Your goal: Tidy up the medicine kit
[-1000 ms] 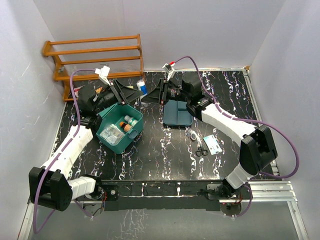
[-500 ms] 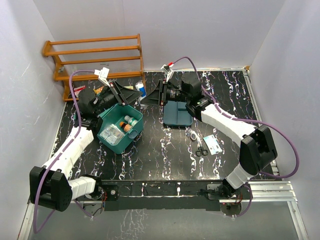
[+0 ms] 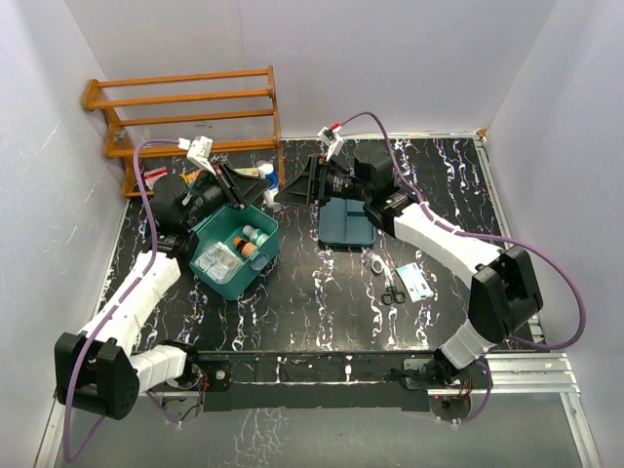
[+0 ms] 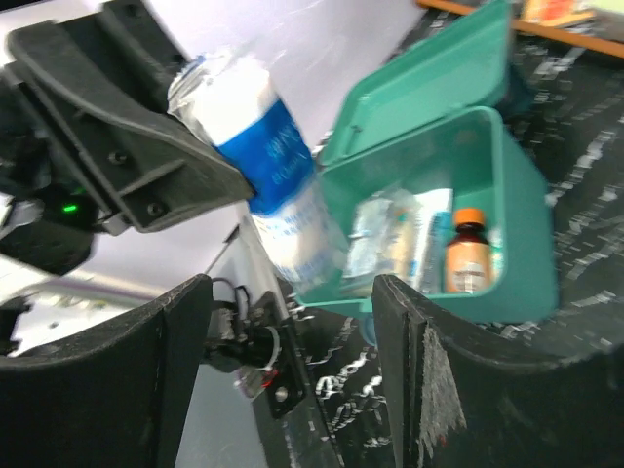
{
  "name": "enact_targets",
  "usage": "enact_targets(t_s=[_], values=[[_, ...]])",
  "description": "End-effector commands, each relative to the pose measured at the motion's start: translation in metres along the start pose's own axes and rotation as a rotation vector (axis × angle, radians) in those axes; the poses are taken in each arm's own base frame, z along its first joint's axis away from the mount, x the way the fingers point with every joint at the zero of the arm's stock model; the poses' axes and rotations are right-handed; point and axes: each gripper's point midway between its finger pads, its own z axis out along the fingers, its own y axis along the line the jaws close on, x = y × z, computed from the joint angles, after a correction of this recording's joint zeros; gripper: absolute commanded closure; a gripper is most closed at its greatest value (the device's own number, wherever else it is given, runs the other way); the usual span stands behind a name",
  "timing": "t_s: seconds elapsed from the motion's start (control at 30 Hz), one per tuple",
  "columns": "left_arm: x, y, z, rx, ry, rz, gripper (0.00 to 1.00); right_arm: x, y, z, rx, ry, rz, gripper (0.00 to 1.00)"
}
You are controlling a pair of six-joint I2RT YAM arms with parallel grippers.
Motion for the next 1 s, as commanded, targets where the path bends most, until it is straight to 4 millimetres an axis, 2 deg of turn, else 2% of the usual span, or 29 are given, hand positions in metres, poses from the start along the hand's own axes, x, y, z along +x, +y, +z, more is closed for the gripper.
enact_targets(t_s=[0.0, 0.1, 0.2, 0.37, 0.5, 0.7, 0.97], values=[[-0.016, 0.015, -0.021, -0.150, 0.015, 0.318, 0.85, -0.028, -0.015, -0.029, 0.189, -0.121, -0.109, 0.35], [-0.008, 0.034, -0.036, -0.248, 0.110, 0.452, 0.85, -0.027, -0.036, -0.044, 0.295, -0.144, -0.103, 0.34], [0.002, 0.050, -0.046, -0.293, 0.224, 0.577, 0.84, -0.014, -0.051, -0.050, 0.346, -0.125, -0.076, 0.34], [0.020, 0.075, -0.055, -0.341, 0.341, 0.657, 0.83, 0.013, -0.079, -0.058, 0.440, -0.060, -0.044, 0.35], [0.033, 0.100, -0.059, -0.400, 0.412, 0.691, 0.83, 0.023, -0.102, -0.072, 0.559, -0.027, -0.063, 0.35], [0.045, 0.134, -0.061, -0.473, 0.468, 0.747, 0.84, 0.032, -0.117, -0.073, 0.605, 0.003, -0.046, 0.35], [0.072, 0.169, -0.059, -0.515, 0.537, 0.771, 0.84, 0.028, -0.134, -0.069, 0.663, 0.020, -0.040, 0.36]])
